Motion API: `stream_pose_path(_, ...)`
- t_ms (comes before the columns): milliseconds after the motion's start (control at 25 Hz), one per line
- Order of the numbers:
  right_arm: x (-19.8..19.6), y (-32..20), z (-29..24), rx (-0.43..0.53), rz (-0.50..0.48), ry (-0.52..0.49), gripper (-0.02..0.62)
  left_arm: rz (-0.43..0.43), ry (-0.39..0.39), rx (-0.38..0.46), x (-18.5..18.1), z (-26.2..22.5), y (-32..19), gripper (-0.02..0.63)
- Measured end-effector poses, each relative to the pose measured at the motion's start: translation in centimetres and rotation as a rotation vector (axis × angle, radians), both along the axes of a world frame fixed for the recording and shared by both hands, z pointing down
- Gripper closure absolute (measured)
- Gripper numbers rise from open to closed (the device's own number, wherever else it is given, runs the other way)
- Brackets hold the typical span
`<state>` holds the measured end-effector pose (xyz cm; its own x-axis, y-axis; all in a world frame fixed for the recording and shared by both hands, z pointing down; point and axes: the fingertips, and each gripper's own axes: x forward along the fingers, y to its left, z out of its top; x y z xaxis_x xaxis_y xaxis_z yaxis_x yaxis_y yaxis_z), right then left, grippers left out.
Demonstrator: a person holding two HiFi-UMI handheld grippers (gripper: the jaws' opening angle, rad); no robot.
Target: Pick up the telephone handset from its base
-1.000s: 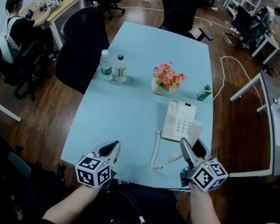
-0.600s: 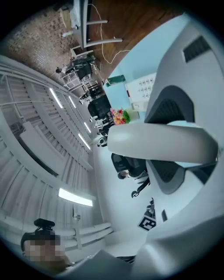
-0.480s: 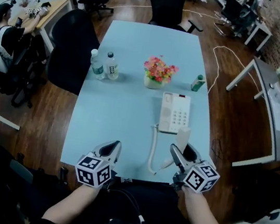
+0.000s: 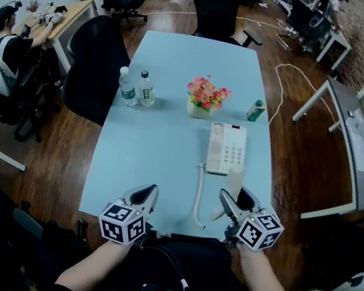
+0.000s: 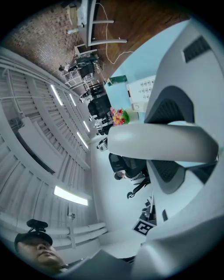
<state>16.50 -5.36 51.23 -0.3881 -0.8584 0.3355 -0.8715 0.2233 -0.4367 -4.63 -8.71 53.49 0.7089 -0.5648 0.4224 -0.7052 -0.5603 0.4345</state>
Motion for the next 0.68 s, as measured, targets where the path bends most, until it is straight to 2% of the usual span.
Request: stream_pose_path(680, 0.52, 0.48, 0.58, -0.018, 0.021, 0.001, 0.354, -0.011, -0.001, -0.002, -0.14, 0.2, 0.48, 0.612)
